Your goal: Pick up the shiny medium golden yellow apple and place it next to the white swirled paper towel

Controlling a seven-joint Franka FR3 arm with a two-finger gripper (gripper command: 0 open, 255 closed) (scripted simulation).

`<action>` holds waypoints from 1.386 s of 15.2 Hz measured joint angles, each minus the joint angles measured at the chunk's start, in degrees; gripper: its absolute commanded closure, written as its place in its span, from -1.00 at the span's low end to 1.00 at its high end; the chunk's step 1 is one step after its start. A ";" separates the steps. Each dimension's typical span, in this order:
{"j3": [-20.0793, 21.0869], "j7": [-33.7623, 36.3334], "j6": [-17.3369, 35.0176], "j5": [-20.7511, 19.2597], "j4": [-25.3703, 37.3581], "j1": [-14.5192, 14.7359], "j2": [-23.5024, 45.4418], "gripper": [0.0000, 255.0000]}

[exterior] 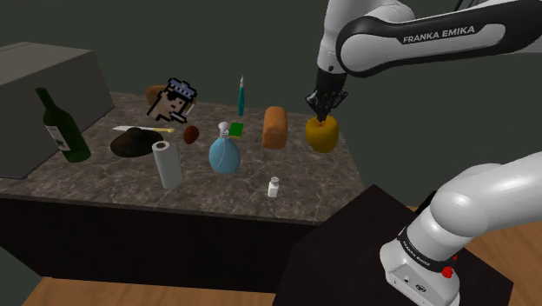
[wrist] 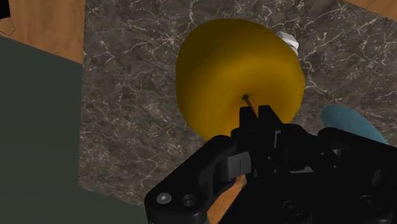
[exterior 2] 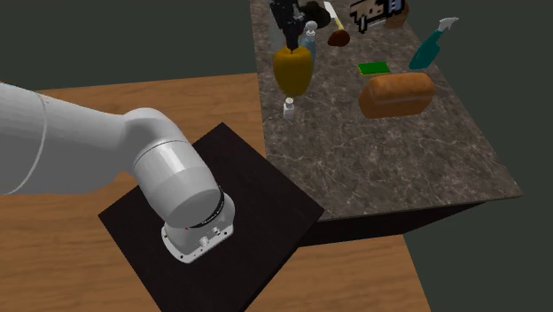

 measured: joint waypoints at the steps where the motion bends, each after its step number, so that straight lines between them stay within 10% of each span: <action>1: 1.08 1.28 0.05 -0.14 1.61 -0.03 1.86 1.00; 13: 12.99 18.58 -4.41 -9.31 27.25 0.79 27.99 1.00; 21: 15.29 28.45 -14.18 -20.70 52.53 9.55 49.66 1.00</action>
